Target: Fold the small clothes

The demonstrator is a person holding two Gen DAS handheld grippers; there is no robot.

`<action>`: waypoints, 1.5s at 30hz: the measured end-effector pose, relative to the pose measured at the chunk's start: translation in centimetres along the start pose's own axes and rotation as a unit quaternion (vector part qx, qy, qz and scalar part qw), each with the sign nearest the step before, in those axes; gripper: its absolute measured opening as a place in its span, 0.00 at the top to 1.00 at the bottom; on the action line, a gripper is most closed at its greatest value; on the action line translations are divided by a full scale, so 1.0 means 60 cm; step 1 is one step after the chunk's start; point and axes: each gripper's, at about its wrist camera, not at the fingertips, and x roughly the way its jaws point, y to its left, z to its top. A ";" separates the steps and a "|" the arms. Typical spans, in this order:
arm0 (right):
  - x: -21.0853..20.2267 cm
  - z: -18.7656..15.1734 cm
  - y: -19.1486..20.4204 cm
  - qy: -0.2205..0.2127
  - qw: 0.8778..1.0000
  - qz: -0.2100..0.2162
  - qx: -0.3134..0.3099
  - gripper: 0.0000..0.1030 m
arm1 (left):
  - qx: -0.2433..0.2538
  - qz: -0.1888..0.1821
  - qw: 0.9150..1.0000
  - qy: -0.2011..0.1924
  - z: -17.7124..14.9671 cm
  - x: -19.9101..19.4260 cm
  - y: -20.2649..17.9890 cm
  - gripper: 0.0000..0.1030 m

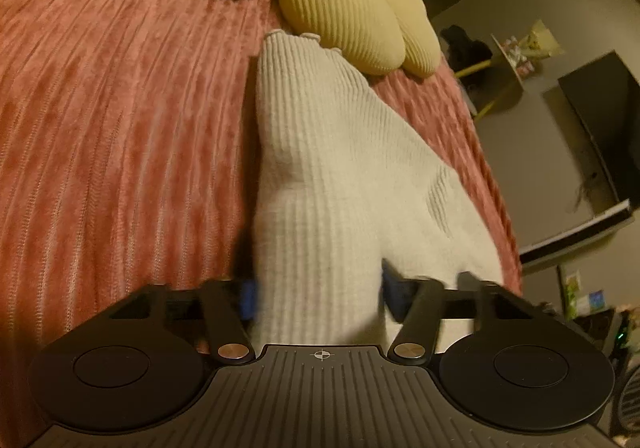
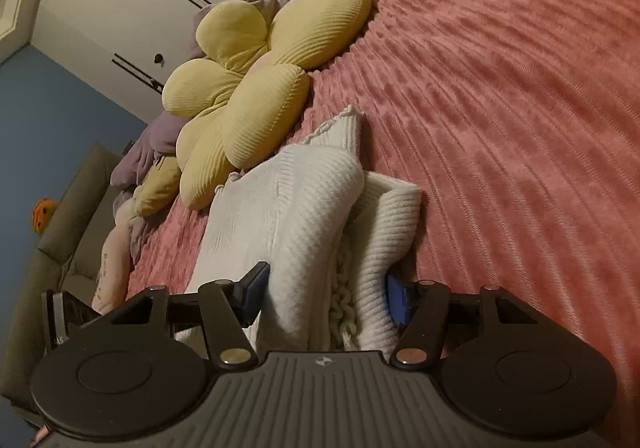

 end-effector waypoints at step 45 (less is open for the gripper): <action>-0.100 -0.316 0.273 0.006 0.952 -0.164 -0.257 0.62 | 0.060 0.247 0.954 -0.160 -0.244 -0.335 0.036 0.15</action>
